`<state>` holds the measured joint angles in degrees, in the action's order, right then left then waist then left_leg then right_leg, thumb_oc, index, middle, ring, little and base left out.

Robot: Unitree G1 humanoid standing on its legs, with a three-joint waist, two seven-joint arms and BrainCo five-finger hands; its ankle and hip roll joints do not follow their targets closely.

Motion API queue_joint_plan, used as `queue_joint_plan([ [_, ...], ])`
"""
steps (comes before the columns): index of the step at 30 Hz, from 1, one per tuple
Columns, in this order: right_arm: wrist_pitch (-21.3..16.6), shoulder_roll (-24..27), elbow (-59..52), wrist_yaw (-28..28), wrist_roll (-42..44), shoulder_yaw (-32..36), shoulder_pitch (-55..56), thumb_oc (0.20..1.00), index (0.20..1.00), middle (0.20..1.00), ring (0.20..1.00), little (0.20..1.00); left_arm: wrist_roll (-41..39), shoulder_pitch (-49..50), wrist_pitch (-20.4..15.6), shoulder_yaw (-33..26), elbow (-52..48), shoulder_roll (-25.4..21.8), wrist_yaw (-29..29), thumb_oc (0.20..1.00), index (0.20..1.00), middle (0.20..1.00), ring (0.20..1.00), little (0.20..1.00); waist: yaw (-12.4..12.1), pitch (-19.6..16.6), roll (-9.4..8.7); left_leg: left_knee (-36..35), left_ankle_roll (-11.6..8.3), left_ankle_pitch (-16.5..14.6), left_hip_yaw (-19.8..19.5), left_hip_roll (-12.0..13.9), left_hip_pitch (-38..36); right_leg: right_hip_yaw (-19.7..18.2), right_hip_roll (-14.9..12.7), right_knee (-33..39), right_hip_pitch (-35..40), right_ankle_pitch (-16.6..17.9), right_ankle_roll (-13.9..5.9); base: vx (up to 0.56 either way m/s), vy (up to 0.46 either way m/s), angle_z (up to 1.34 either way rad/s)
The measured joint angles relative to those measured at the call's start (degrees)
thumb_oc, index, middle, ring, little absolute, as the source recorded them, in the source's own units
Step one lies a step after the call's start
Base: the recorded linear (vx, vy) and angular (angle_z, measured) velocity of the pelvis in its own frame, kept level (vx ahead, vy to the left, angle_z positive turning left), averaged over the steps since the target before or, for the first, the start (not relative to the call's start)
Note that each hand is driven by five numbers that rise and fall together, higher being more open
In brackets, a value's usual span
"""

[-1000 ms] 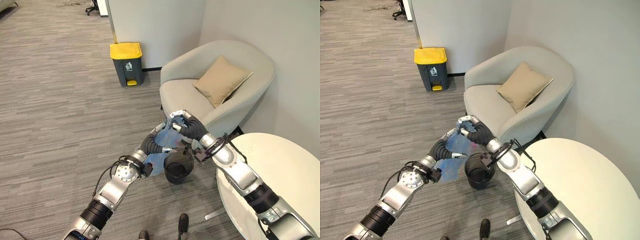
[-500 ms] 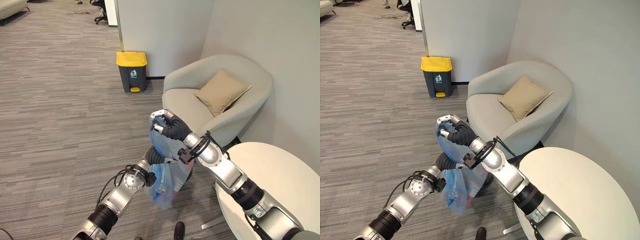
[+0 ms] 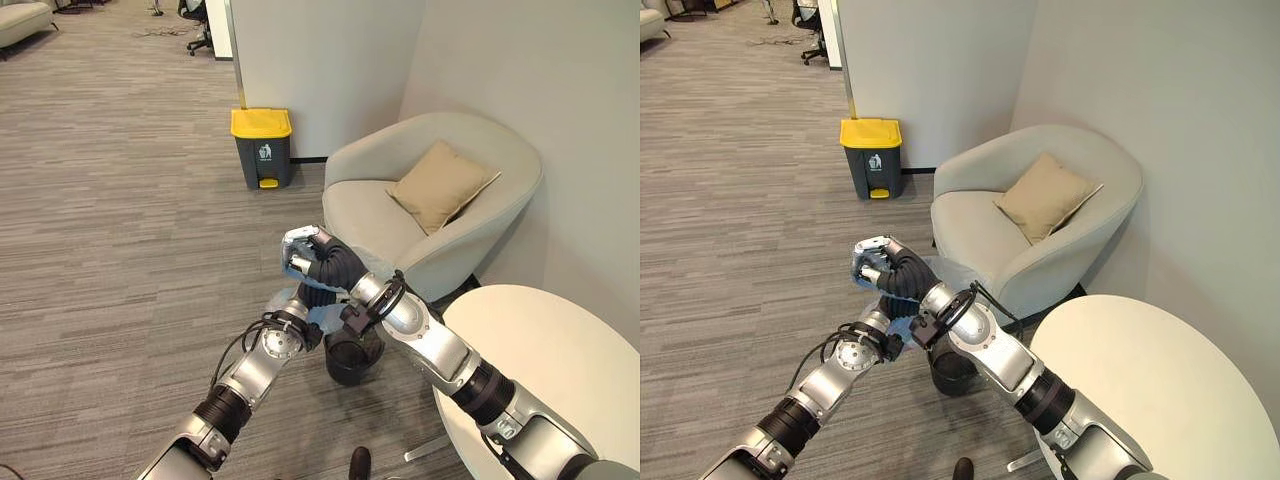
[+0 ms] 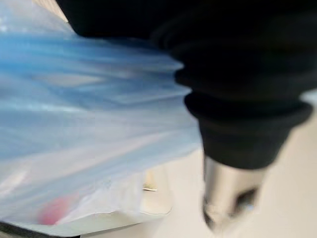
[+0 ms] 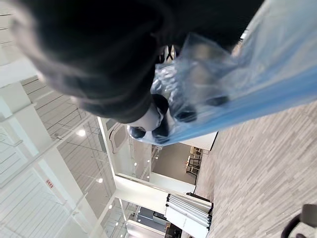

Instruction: Gather garbage on tea table into small bin, then transfer packed bag to large trash can.

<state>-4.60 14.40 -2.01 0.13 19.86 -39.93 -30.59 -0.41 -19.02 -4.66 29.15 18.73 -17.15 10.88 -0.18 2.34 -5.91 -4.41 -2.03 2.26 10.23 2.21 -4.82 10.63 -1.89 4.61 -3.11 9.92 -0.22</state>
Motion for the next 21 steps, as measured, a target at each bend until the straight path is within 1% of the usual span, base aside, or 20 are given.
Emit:
queue_joint_plan([
  [6,0.0,-1.0,0.0,-0.2,0.6,0.0,-0.6,0.2,0.2,0.2,0.2,0.2,-1.5,-1.1,0.0,-0.2,-0.4,-0.4,0.3,0.2,0.2,0.2,0.2,0.2,0.1,-0.4,0.21,0.0,0.0,0.0,0.1,0.1,-0.3,-0.1,-0.1,0.0,0.3,0.0,-0.02,0.0,0.0,0.0],
  [9,0.0,-1.2,0.1,-0.2,0.5,0.0,-0.6,0.2,0.2,0.2,0.2,0.2,-5.3,-1.1,0.0,-0.2,-0.8,-0.2,0.4,0.2,0.2,0.2,0.2,0.2,0.1,-0.4,0.19,0.0,0.0,0.0,0.1,0.1,-0.3,-0.1,-0.1,0.0,0.3,0.0,-0.04,0.0,0.0,0.0],
  [13,-0.2,-1.1,0.0,-0.4,-0.8,0.0,-0.6,0.2,0.2,0.2,0.2,0.2,-7.3,-0.8,0.0,-0.2,-2.8,-0.2,0.4,0.2,0.2,0.2,0.2,0.2,0.1,-0.4,0.19,-0.1,0.0,0.0,0.1,0.2,-0.4,-0.1,-0.1,0.0,0.3,0.0,-0.04,0.0,0.0,0.0],
  [14,-0.4,-1.0,0.0,-0.4,-1.9,0.0,-0.6,0.307,0.307,0.307,0.307,0.307,-7.6,-0.3,0.0,-0.3,-3.8,-0.2,0.3,0.2,0.2,0.2,0.2,0.2,0.1,-0.4,0.19,-0.1,0.0,0.0,0.1,0.2,-0.4,-0.1,-0.1,0.0,0.3,0.0,-0.04,0.0,0.0,0.0],
  [15,-0.4,-1.1,0.0,-0.4,-2.6,0.0,-0.6,0.385,0.385,0.385,0.385,0.385,-7.6,0.2,0.0,-0.4,-4.6,-0.3,0.3,0.2,0.2,0.2,0.2,0.2,0.1,-0.4,0.19,-0.1,0.0,0.0,0.1,0.2,-0.4,-0.1,-0.1,0.0,0.3,0.0,-0.04,0.0,0.0,0.0],
  [16,-0.4,-0.9,0.0,-0.4,-4.3,0.0,-0.6,0.849,0.849,0.849,0.849,0.849,-7.6,0.7,-0.1,-0.4,-5.2,-0.3,0.3,0.2,0.2,0.2,0.2,0.2,0.1,-0.4,0.19,-0.1,0.0,0.0,0.1,0.1,-0.4,-0.1,-0.1,0.0,0.3,0.0,-0.04,0.0,0.0,0.0],
  [17,-0.4,-0.7,0.0,-0.4,-5.4,0.0,-0.6,1.0,1.0,1.0,1.0,1.0,-7.7,0.9,-0.1,-0.4,-5.3,-0.3,0.3,0.2,0.2,0.2,0.2,0.2,0.1,-0.4,0.19,-0.1,0.01,0.0,0.1,0.1,-0.4,-0.1,-0.1,0.0,0.3,0.0,-0.04,0.0,0.0,0.0],
  [21,-0.4,0.4,0.0,-0.4,-9.8,0.0,-0.6,1.0,1.0,1.0,1.0,1.0,-9.2,2.6,-0.1,-0.8,-5.3,-0.4,0.2,0.2,0.2,0.2,0.2,0.2,0.2,-0.4,0.19,-0.1,0.01,0.0,0.1,0.2,-0.5,-0.1,0.0,0.0,0.4,0.0,-0.04,0.0,0.0,0.0],
])
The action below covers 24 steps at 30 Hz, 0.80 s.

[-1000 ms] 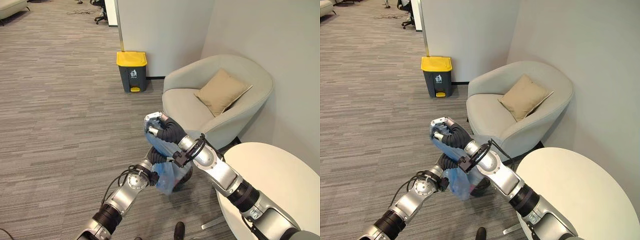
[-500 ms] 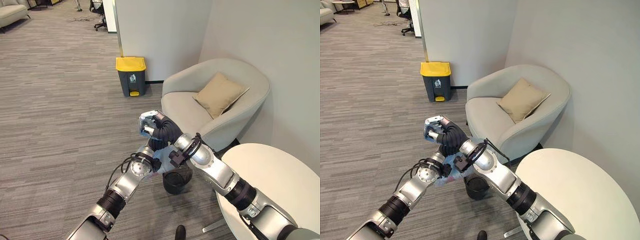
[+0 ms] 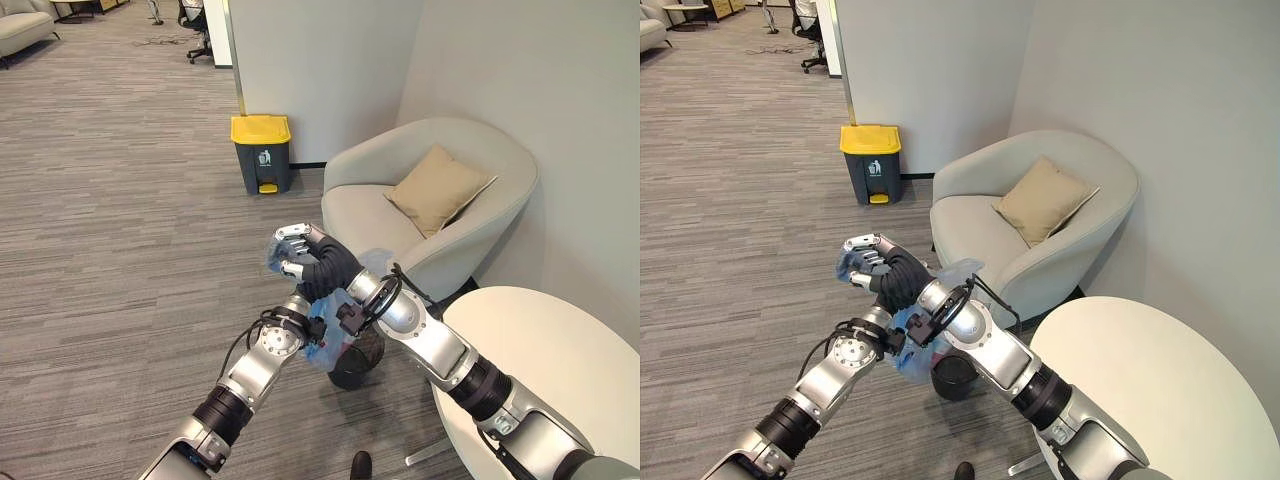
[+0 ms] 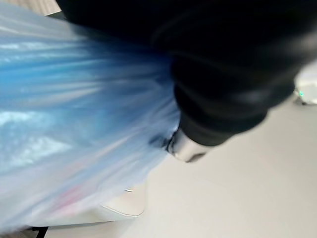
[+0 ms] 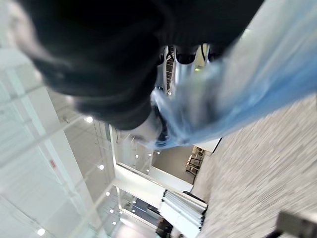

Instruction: Gather garbage on tea table into small bin, then transfer packed bag to large trash can.

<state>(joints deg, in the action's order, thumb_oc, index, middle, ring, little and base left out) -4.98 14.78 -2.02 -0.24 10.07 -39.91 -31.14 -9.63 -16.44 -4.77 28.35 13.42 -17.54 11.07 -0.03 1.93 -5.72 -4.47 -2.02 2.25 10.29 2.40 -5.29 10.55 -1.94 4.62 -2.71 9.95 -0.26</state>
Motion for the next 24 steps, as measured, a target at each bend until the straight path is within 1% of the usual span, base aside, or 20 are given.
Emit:
queue_joint_plan([
  [8,0.0,4.2,-0.2,0.5,-10.4,0.5,0.0,1.0,1.0,1.0,1.0,1.0,-0.5,3.6,0.0,-3.9,-1.1,-0.9,-0.5,0.2,0.2,0.2,0.2,0.2,0.1,0.1,0.03,0.0,0.01,0.0,0.0,0.0,-0.1,0.0,0.0,0.0,0.1,0.0,0.0,0.0,0.0,0.0],
  [9,0.0,4.8,-0.2,0.8,-11.6,0.8,0.1,1.0,1.0,1.0,1.0,1.0,-0.5,4.3,0.0,-4.5,-1.4,-1.0,-0.5,0.2,0.2,0.2,0.2,0.2,0.2,0.1,0.07,0.0,0.01,0.0,0.0,0.0,-0.1,0.0,0.0,0.0,0.1,0.0,0.0,0.0,0.0,0.0],
  [10,0.0,5.3,-0.8,1.1,-13.8,2.5,1.1,1.0,1.0,1.0,1.0,1.0,-0.5,6.0,-0.1,-5.9,-2.0,-0.9,-0.5,0.2,0.2,0.2,0.2,0.2,0.3,0.1,0.11,-0.1,0.04,0.0,0.0,0.0,-0.2,0.0,0.0,0.0,0.2,0.0,0.0,0.0,0.0,0.0],
  [12,0.0,6.0,-0.8,1.5,-15.2,3.5,1.4,1.0,1.0,1.0,1.0,1.0,-0.6,7.4,-0.1,-6.6,-1.9,-1.4,-0.4,0.2,0.2,0.2,0.2,0.2,0.5,0.2,0.25,-0.1,0.07,-0.1,0.0,0.0,-0.4,0.0,0.0,0.0,0.4,0.0,-0.02,0.0,0.0,0.0],
  [14,-0.2,6.4,-2.6,1.6,-17.0,7.9,6.1,1.0,1.0,1.0,1.0,1.0,-0.5,10.6,-0.4,-9.1,-2.1,-1.3,-1.0,0.2,0.2,0.2,0.2,0.2,0.5,0.3,0.41,-0.1,0.3,-0.3,0.1,0.0,-0.6,-0.1,0.0,0.0,0.6,-0.2,-0.1,0.01,0.001,-0.03],
  [15,0.0,8.3,-2.9,2.4,-17.9,9.7,8.9,1.0,1.0,1.0,1.0,1.0,-0.5,13.1,-0.3,-11.4,-1.7,-2.0,-1.0,0.2,0.2,0.2,0.2,0.2,0.7,0.5,0.73,-0.1,0.36,-0.3,0.4,-0.1,-0.7,-0.4,0.0,0.0,0.5,-0.2,-0.12,0.02,0.006,-0.06],
  [16,-0.4,9.0,-3.1,2.5,-17.9,11.6,11.2,1.0,1.0,1.0,1.0,1.0,-0.5,14.3,-0.4,-13.0,-1.4,-2.2,-1.6,0.2,0.2,0.2,0.2,0.2,0.7,0.6,0.91,-0.1,0.52,-0.4,0.4,-0.1,-0.7,-0.4,-0.1,0.0,0.6,-0.2,-0.12,0.02,0.014,-0.12],
  [17,-0.4,10.4,-3.2,2.6,-17.9,15.6,16.0,1.0,1.0,1.0,1.0,1.0,-0.5,17.7,0.0,-16.5,-0.8,-2.4,-1.6,0.2,0.2,0.2,0.2,0.2,1.0,0.8,1.21,-0.5,0.54,-0.5,0.7,-0.1,-0.8,-0.8,0.0,0.1,0.5,-0.2,-0.12,0.02,0.01,-0.09],
  [18,-0.1,11.2,-3.1,2.6,-17.8,17.2,18.4,1.0,1.0,1.0,1.0,1.0,-0.6,19.3,0.3,-17.8,-0.1,-2.5,-1.9,0.2,0.2,0.2,0.2,0.2,1.1,0.9,1.31,-0.5,0.56,-0.5,0.9,-0.1,-0.8,-0.9,0.0,0.1,0.5,-0.2,-0.12,0.01,0.006,-0.1],
  [21,0.6,13.4,-2.7,2.4,-17.7,19.9,22.9,1.0,1.0,1.0,1.0,1.0,-0.8,21.4,1.1,-20.2,3.1,-2.4,-2.1,0.2,0.2,0.2,0.2,0.2,1.3,1.1,1.56,-0.5,0.58,-0.5,1.0,-0.1,-0.9,-1.0,0.0,0.1,0.4,-0.2,-0.13,0.01,0.002,-0.02],
  [22,-0.2,13.9,-2.8,2.1,-17.6,21.3,24.4,1.0,1.0,1.0,1.0,1.0,-1.0,21.6,1.1,-20.1,3.5,-2.4,-2.6,0.2,0.2,0.2,0.2,0.2,1.3,1.1,1.56,-0.5,0.58,-0.5,1.0,-0.1,-0.9,-1.0,0.0,0.1,0.5,-0.2,-0.14,0.0,0.0,0.0],
  [24,0.2,14.2,-1.8,1.3,-17.6,24.9,27.9,1.0,1.0,1.0,1.0,1.0,-1.8,22.9,1.3,-22.6,4.3,-1.9,-3.0,0.2,0.2,0.2,0.2,0.2,1.3,1.1,1.56,-0.5,0.8,-0.7,1.0,-0.1,-0.9,-1.0,0.0,0.1,0.4,-0.2,-0.14,0.0,0.0,0.0],
])
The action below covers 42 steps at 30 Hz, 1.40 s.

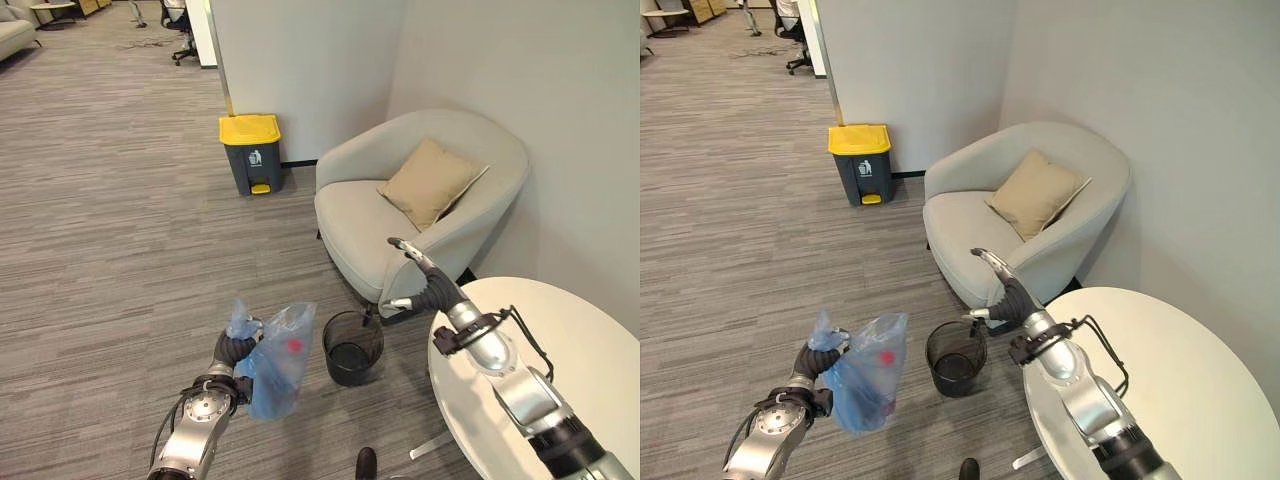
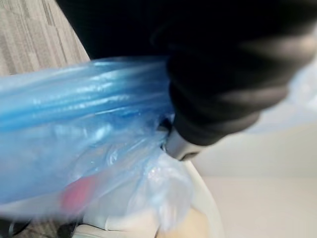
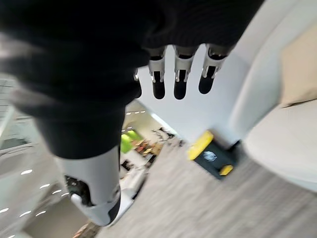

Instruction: Gather garbage on tea table into small bin, then transfer packed bag to large trash can.

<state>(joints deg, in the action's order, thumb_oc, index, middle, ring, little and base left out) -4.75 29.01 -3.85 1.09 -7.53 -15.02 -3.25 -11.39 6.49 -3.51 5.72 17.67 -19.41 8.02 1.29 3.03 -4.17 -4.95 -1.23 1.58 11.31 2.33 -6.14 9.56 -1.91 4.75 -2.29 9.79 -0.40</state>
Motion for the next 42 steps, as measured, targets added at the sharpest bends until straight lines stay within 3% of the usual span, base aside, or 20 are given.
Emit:
queue_joint_plan([
  [5,0.4,-0.1,8.5,-1.4,2.0,3.2,8.3,1.0,1.0,1.0,1.0,1.0,0.0,2.5,0.1,-3.6,2.5,-0.2,-1.9,0.2,0.2,0.2,0.2,0.2,0.1,0.0,0.07,0.0,0.12,-0.4,0.0,0.0,0.1,0.0,0.0,0.2,0.0,0.0,0.01,0.0,0.0,0.0],
  [9,2.5,-3.8,21.1,-2.0,4.3,8.9,15.1,1.0,1.0,1.0,1.0,1.0,0.2,7.6,0.5,-6.5,7.9,-0.7,-4.4,0.2,0.2,0.2,0.2,0.2,0.1,0.4,0.25,0.0,0.01,-0.5,0.0,0.1,0.3,0.1,0.0,0.2,-0.1,-0.1,0.05,0.0,0.0,0.0],
  [17,2.9,-4.6,22.6,-3.0,4.3,11.3,17.9,1.0,1.0,1.0,1.0,1.0,0.2,14.2,0.5,-9.8,7.8,0.3,-6.2,0.2,0.2,0.2,0.2,0.2,-0.6,0.9,0.62,0.0,-0.09,-0.5,-1.4,0.3,0.9,1.5,-0.1,0.2,0.0,-0.4,0.08,-0.03,-0.044,0.1],
  [19,2.7,-4.5,23.9,-2.7,4.3,10.8,16.8,1.0,1.0,1.0,1.0,1.0,0.1,12.2,0.5,-10.3,7.9,0.4,-6.0,0.2,0.2,0.2,0.2,0.2,-1.8,2.8,0.26,5.5,-0.47,-0.4,-4.0,0.6,6.1,2.1,0.3,-0.7,-1.6,-0.5,0.04,-0.32,-0.073,0.59],
  [21,2.7,-4.3,27.0,-2.2,4.4,10.0,12.9,1.0,1.0,1.0,1.0,1.0,0.0,5.3,0.4,-7.6,8.6,0.0,-5.7,0.2,0.2,0.2,0.2,0.2,-3.1,7.8,-0.41,10.1,-1.2,-0.1,-8.1,0.7,12.7,4.3,-0.1,-1.6,-4.2,-0.6,0.08,-0.18,0.006,1.17],
  [23,2.8,-4.6,28.3,-1.4,4.4,10.0,9.7,1.0,1.0,1.0,1.0,1.0,0.0,1.5,0.5,-5.7,9.0,-0.1,-5.7,0.2,0.2,0.2,0.2,0.2,-2.8,11.1,-0.02,9.7,-1.48,-1.0,-4.4,1.7,14.2,8.8,-1.6,-1.6,-5.2,-0.8,1.03,-0.02,0.052,1.07],
  [24,2.7,-4.6,28.2,-1.2,4.7,9.9,9.0,1.0,1.0,1.0,1.0,1.0,0.0,1.0,0.5,-5.7,9.0,0.1,-5.7,0.2,0.2,0.2,0.2,0.2,-2.4,11.4,0.15,9.8,-1.65,-1.1,-1.9,2.4,14.7,9.5,-1.9,-1.3,-5.2,-0.9,1.22,0.04,0.085,0.85],
  [26,2.4,-4.8,27.8,-0.6,5.1,9.9,8.1,1.0,1.0,1.0,1.0,1.0,0.0,0.6,0.5,-5.7,9.1,0.0,-5.7,0.2,0.2,0.2,0.2,0.2,-1.6,11.4,0.13,14.7,0.17,-3.2,5.8,3.9,15.0,12.5,-3.7,-1.6,-4.9,-0.9,1.23,0.16,0.104,0.67],
  [27,2.4,-4.7,27.8,-0.3,5.3,9.8,8.1,1.0,1.0,1.0,1.0,1.0,0.0,0.4,0.4,-5.8,9.2,0.0,-5.7,0.2,0.2,0.2,0.2,0.2,-0.9,11.3,0.25,16.7,0.02,-4.1,6.5,3.9,14.5,12.8,-4.2,-2.1,-4.9,-1.2,0.91,0.18,0.131,0.45],
  [28,2.5,-4.5,27.6,0.0,5.3,9.3,7.9,1.0,1.0,1.0,1.0,1.0,0.0,0.6,0.4,-5.8,9.3,0.0,-5.7,0.2,0.2,0.2,0.2,0.2,-0.8,11.2,0.62,16.9,0.36,-6.3,6.0,3.5,12.7,12.7,-4.3,-2.9,-5.2,-1.7,0.13,0.11,0.171,0.25],
  [29,2.6,-5.0,27.8,0.2,5.3,8.9,7.7,1.0,1.0,1.0,1.0,1.0,0.0,0.2,0.4,-5.8,10.0,-0.4,-5.7,0.2,0.2,0.2,0.2,0.2,-0.6,11.2,0.38,14.8,0.46,-6.4,5.3,2.6,12.2,12.3,-4.8,-3.7,-5.6,-2.9,-1.69,0.09,0.138,0.11],
  [30,2.6,-5.3,28.2,0.1,5.3,8.8,7.4,1.0,1.0,1.0,1.0,1.0,0.1,0.4,0.5,-5.8,9.9,-0.5,-5.7,0.2,0.2,0.2,0.2,0.2,-0.6,11.2,0.83,13.5,1.43,-5.9,5.2,3.0,12.2,12.3,-5.0,-8.3,-7.3,-5.6,-2.33,0.1,0.206,0.27],
  [31,2.9,-5.8,28.2,0.1,5.3,8.8,8.4,1.0,1.0,1.0,1.0,1.0,0.1,0.7,0.4,-5.7,9.7,-1.1,-5.7,0.2,0.2,0.2,0.2,0.2,-0.2,10.8,-0.02,13.3,1.91,-5.5,5.6,2.8,12.1,12.0,-6.8,-16.0,-9.1,-9.4,-1.59,0.1,0.192,0.28],
  [32,2.8,-5.8,28.1,0.1,5.3,8.8,8.8,1.0,1.0,1.0,1.0,1.0,0.1,0.7,0.4,-5.8,9.7,-1.3,-5.7,0.2,0.2,0.2,0.2,0.2,-0.1,10.6,-0.28,13.4,2.08,-5.1,5.8,2.6,11.9,11.7,-7.4,-17.3,-9.0,-10.1,-1.63,0.13,0.234,0.13],
  [33,2.9,-6.9,28.7,0.4,5.3,9.1,9.5,1.0,1.0,1.0,1.0,1.0,0.1,1.5,0.4,-5.9,10.0,-2.4,-5.6,0.2,0.2,0.2,0.2,0.2,-0.5,9.0,-2.71,14.2,2.77,-5.7,6.0,0.4,11.9,9.8,-8.8,-18.3,-9.1,-9.7,-2.19,0.1,0.153,-0.19],
  [35,2.7,-8.5,28.2,1.1,5.4,8.8,8.2,1.0,1.0,1.0,1.0,1.0,0.2,1.4,0.5,-5.9,10.1,-4.5,-5.5,0.2,0.2,0.2,0.2,0.2,-1.3,8.5,-3.44,13.5,4.02,-5.7,5.7,-0.6,12.4,8.3,-9.4,-18.1,-9.5,-8.5,-4.17,0.17,0.163,-0.1],
  [36,2.7,-8.8,28.2,1.2,5.5,8.5,8.6,1.0,1.0,1.0,1.0,1.0,0.2,0.6,0.4,-5.9,10.0,-4.6,-5.5,0.2,0.2,0.2,0.2,0.2,-0.1,8.6,-3.28,13.1,4.96,-6.2,4.4,-1.9,12.3,3.5,-10.5,-25.6,-12.9,-9.0,-4.72,0.18,0.121,0.42],
  [37,2.8,-9.0,28.2,1.3,5.5,8.2,8.7,1.0,1.0,1.0,1.0,1.0,0.2,0.4,0.4,-5.8,10.1,-4.7,-5.5,0.2,0.2,0.2,0.2,0.2,0.4,8.9,-1.97,12.1,5.51,-5.9,3.2,-1.9,11.6,-0.2,-9.7,-27.4,-15.0,-11.8,-6.78,0.24,0.066,0.32],
  [39,2.7,-8.7,28.1,1.3,6.5,7.1,8.5,1.0,1.0,1.0,1.0,1.0,0.2,0.8,0.4,-5.9,10.7,-5.2,-5.2,0.2,0.2,0.2,0.2,0.2,0.4,8.8,-2.3,9.5,6.74,-5.1,3.3,-2.3,9.6,0.0,-8.3,-23.4,-17.2,-12.0,-6.4,0.24,0.041,0.1],
  [42,2.7,-8.8,28.2,1.3,6.5,6.6,8.3,1.0,1.0,1.0,1.0,1.0,0.2,0.8,0.4,-5.8,12.4,-3.6,-5.2,0.2,0.2,0.2,0.2,0.2,1.3,9.2,-1.99,7.1,6.09,-6.6,1.7,-2.7,5.8,0.0,-5.4,-16.9,-21.3,-9.8,-6.37,0.43,-0.012,0.28],
])
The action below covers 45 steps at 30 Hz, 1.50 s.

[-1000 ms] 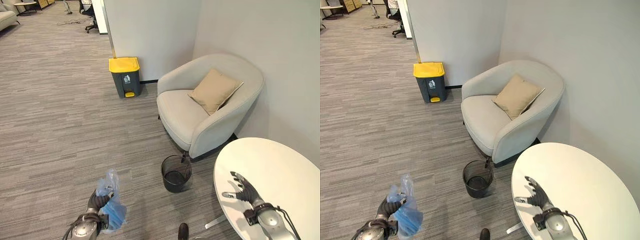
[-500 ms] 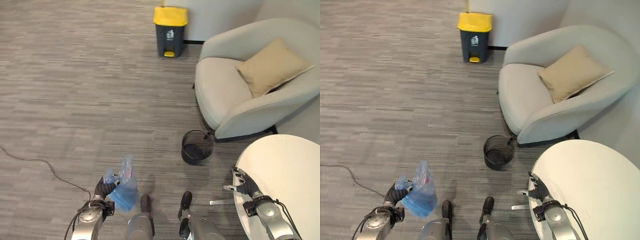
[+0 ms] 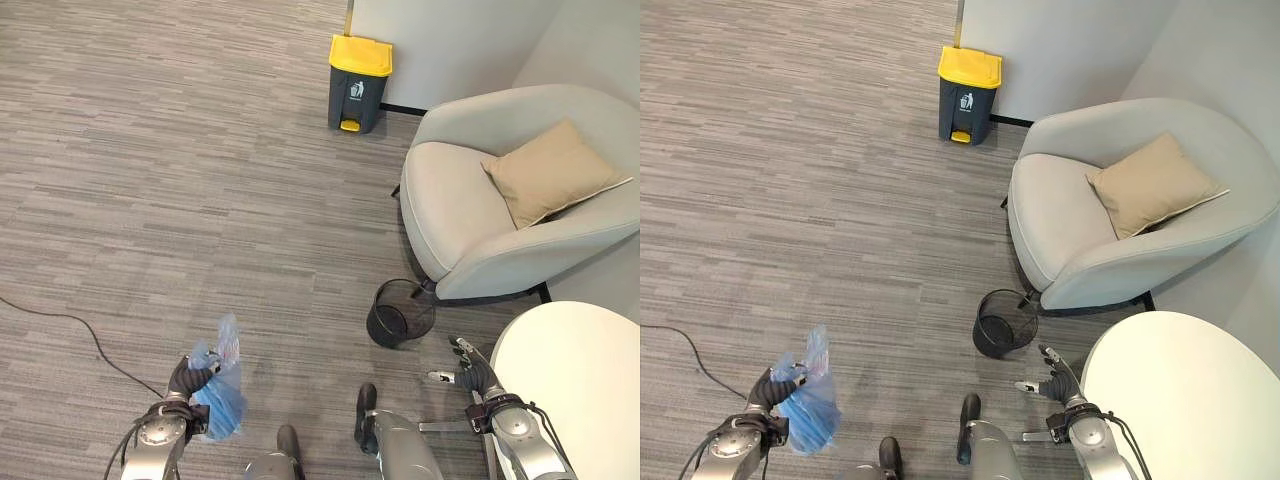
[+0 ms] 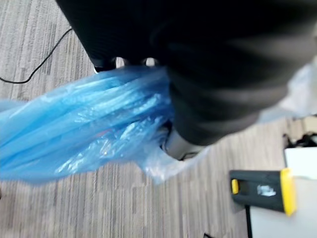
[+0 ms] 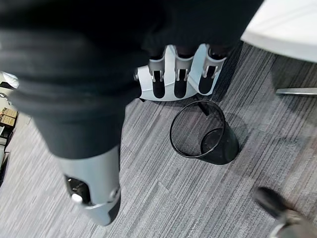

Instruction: Gather garbage on tea table into small bin, then transfer packed bag to large trash can.

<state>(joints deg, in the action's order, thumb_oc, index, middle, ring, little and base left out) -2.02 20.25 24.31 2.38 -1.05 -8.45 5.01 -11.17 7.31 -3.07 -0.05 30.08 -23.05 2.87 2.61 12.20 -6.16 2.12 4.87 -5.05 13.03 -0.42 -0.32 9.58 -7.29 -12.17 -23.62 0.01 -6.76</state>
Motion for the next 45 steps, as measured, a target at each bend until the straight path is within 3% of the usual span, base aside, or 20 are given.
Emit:
queue_joint_plan([
  [4,0.1,0.3,-0.3,0.0,0.0,0.1,2.4,1.0,1.0,1.0,1.0,1.0,0.1,0.2,0.0,0.5,0.2,1.2,0.0,0.2,0.2,0.2,0.2,0.2,1.1,-0.8,0.59,-1.0,-5.08,-5.8,-6.0,0.7,-7.3,2.6,-1.1,4.8,1.1,3.0,0.83,0.46,-0.159,0.67],
  [6,0.1,2.8,0.1,0.0,0.0,0.2,2.0,1.0,1.0,1.0,1.0,1.0,0.1,1.1,0.0,2.2,-1.0,2.4,-0.3,0.2,0.2,0.2,0.2,0.2,1.5,-1.6,5.69,0.7,-7.78,-5.5,-7.9,6.0,-8.8,3.0,3.3,-0.6,1.4,4.8,5.62,0.46,-0.285,0.93],
  [7,0.0,3.3,0.0,0.0,0.0,0.3,1.2,1.0,1.0,1.0,1.0,1.0,0.1,1.2,0.0,2.1,-1.0,2.5,-0.3,0.2,0.2,0.2,0.2,0.2,1.5,-1.7,5.87,3.1,-8.99,-4.5,-7.6,6.9,-8.5,3.4,4.2,-1.6,2.2,4.2,9.37,0.43,-0.309,0.31],
  [8,-0.4,3.8,-0.2,0.1,0.0,0.7,-0.3,1.0,1.0,1.0,1.0,1.0,0.1,1.5,0.0,2.0,-0.8,2.5,-0.4,0.2,0.2,0.2,0.2,0.2,1.6,-1.7,5.8,10.8,-11.21,-2.6,-7.7,8.8,-6.6,4.4,5.9,-1.0,5.0,3.2,12.06,0.36,-0.243,-0.07],
  [11,-0.5,4.8,0.1,0.2,0.0,1.2,-0.3,1.0,1.0,1.0,1.0,1.0,0.1,0.3,-0.1,2.3,-0.8,3.4,-0.5,0.2,0.2,0.2,0.2,0.2,1.9,-1.8,5.42,24.5,-12.6,-1.7,-7.6,9.8,-1.5,3.1,7.9,3.3,11.5,1.2,13.57,0.24,-0.108,-0.15],
  [13,-0.4,4.8,0.0,0.5,0.0,1.2,-0.4,1.0,1.0,1.0,1.0,1.0,0.1,-0.9,-0.1,2.3,-0.8,3.3,-0.5,0.2,0.2,0.2,0.2,0.2,2.1,-1.7,4.52,24.6,-11.76,-3.8,-7.7,7.6,1.8,2.5,8.0,5.9,14.0,1.3,13.79,0.28,-0.021,-0.18],
  [14,-0.2,4.2,0.0,0.8,0.0,1.2,-0.3,1.0,1.0,1.0,1.0,1.0,0.1,-2.4,-0.2,2.3,-0.8,3.0,-0.5,0.2,0.2,0.2,0.2,0.2,2.5,-1.5,1.58,15.9,-10.52,-3.8,-5.5,5.2,8.5,1.4,7.9,11.2,19.3,1.6,13.9,0.23,0.047,-0.29],
  [17,-0.2,3.8,0.2,1.1,0.0,1.1,-0.7,1.0,1.0,1.0,1.0,1.0,0.1,-2.2,-0.2,2.3,-0.7,2.7,-0.5,0.2,0.2,0.2,0.2,0.2,2.2,-1.8,0.08,7.4,-11.12,1.1,-6.1,6.4,14.7,-0.6,8.4,13.5,22.5,0.7,11.88,0.21,0.09,-0.42],
  [19,-0.1,3.5,1.8,1.3,0.0,1.0,-1.0,1.0,1.0,1.0,1.0,1.0,0.1,-1.1,-0.1,2.3,-0.7,2.7,-0.5,0.2,0.2,0.2,0.2,0.2,1.7,-1.8,0.51,3.1,-11.43,5.8,-6.6,7.9,16.6,-2.6,9.0,14.1,24.9,0.6,11.56,0.27,0.189,-0.61],
  [22,-0.1,3.2,3.9,1.8,0.0,1.2,0.0,1.0,1.0,1.0,1.0,1.0,0.1,-1.2,-0.1,2.3,-0.7,3.1,-0.4,0.2,0.2,0.2,0.2,0.2,1.5,-1.9,2.08,1.9,-11.66,7.4,-7.8,7.7,17.2,-3.8,9.0,15.2,28.0,-1.0,9.5,0.19,0.192,-0.27],
  [24,0.0,3.8,4.5,2.0,0.0,1.2,0.4,1.0,1.0,1.0,1.0,1.0,0.1,-0.9,-0.1,2.7,-0.8,3.5,-0.5,0.2,0.2,0.2,0.2,0.2,1.4,-2.3,4.31,0.9,-9.56,9.1,-7.8,7.6,15.6,-5.4,9.1,14.8,29.3,-2.2,8.13,0.2,0.236,-0.43],
  [26,0.1,3.7,4.5,2.1,0.0,1.1,0.5,1.0,1.0,1.0,1.0,1.0,0.1,-0.4,0.0,2.7,-0.6,3.6,-0.4,0.2,0.2,0.2,0.2,0.2,1.4,-2.6,5.06,-0.4,-4.66,13.4,-7.3,5.3,12.7,-6.8,6.9,12.9,30.2,-4.7,5.05,0.25,0.293,-0.39],
  [29,0.1,1.4,4.4,2.1,0.0,1.3,0.3,1.0,1.0,1.0,1.0,1.0,0.1,-1.4,0.0,2.7,-0.6,3.3,-0.4,0.2,0.2,0.2,0.2,0.2,1.4,-2.8,2.82,-0.6,-1.15,10.4,-4.9,-0.4,10.5,-6.7,0.5,6.2,28.5,-8.0,2.22,0.24,0.331,-0.14],
  [33,0.1,-0.6,3.0,1.9,0.0,0.0,-1.2,1.0,1.0,1.0,1.0,1.0,0.1,-2.8,0.0,2.6,-0.6,0.7,-0.1,0.2,0.2,0.2,0.2,0.2,0.2,-2.4,2.74,-1.7,0.63,8.7,-2.6,-2.5,8.1,-6.5,-2.8,-14.7,17.7,-11.3,-0.46,0.14,0.193,-0.23],
  [35,0.0,-0.6,1.8,1.9,0.0,0.0,-1.0,1.0,1.0,1.0,1.0,1.0,0.1,-3.1,0.0,2.3,-0.8,-0.1,0.4,0.2,0.2,0.2,0.2,0.2,-0.1,-2.0,2.65,-2.8,1.01,8.3,-2.3,-3.3,7.3,-6.1,-3.0,-19.4,12.3,-12.9,-0.7,0.19,0.139,-0.07],
  [37,0.0,-0.5,1.8,2.0,0.0,0.2,-1.6,1.0,1.0,1.0,1.0,1.0,0.1,-2.6,0.0,2.2,-0.8,-0.3,0.6,0.2,0.2,0.2,0.2,0.2,-0.3,-1.2,2.7,-3.9,1.18,7.4,-2.2,-3.9,5.9,-4.4,-1.3,-14.6,6.6,-12.7,-0.03,0.32,0.099,0.03],
  [38,0.1,-0.4,1.8,2.0,0.0,0.2,-1.6,1.0,1.0,1.0,1.0,1.0,0.1,-2.2,0.0,2.1,-0.7,-0.3,0.8,0.2,0.2,0.2,0.2,0.2,-0.3,0.3,2.37,-3.9,1.66,6.3,-2.3,-4.6,4.4,-3.1,0.1,-9.8,3.4,-8.9,1.54,0.54,0.04,0.13],
  [40,0.1,-0.1,1.7,2.0,0.1,0.1,-1.9,1.0,1.0,1.0,1.0,1.0,0.1,-2.3,-0.1,1.0,0.0,1.0,1.1,0.2,0.2,0.2,0.2,0.2,-0.4,0.8,2.31,-3.2,3.2,3.3,-3.0,-5.2,3.6,-0.5,0.0,-6.0,0.5,-4.5,1.29,0.51,-0.011,0.0],
  [42,0.2,-0.1,1.7,2.1,0.2,0.2,-2.0,1.0,1.0,1.0,1.0,1.0,0.1,-3.1,0.0,0.7,1.1,1.5,1.2,0.2,0.2,0.2,0.2,0.2,0.2,1.7,2.52,-2.7,2.27,2.4,-3.1,-5.6,2.7,3.3,-0.9,5.2,-0.1,-0.1,-0.84,0.47,-0.078,0.13],
  [45,0.3,-0.2,1.9,2.0,0.8,0.1,-1.0,1.0,1.0,1.0,1.0,1.0,0.1,-2.8,0.0,0.6,1.0,2.3,1.5,0.2,0.2,0.2,0.2,0.2,1.2,1.8,2.12,-1.1,0.0,-3.9,-6.4,-6.9,-3.7,5.0,-1.5,10.8,1.0,5.3,0.58,0.69,-0.185,0.45],
])
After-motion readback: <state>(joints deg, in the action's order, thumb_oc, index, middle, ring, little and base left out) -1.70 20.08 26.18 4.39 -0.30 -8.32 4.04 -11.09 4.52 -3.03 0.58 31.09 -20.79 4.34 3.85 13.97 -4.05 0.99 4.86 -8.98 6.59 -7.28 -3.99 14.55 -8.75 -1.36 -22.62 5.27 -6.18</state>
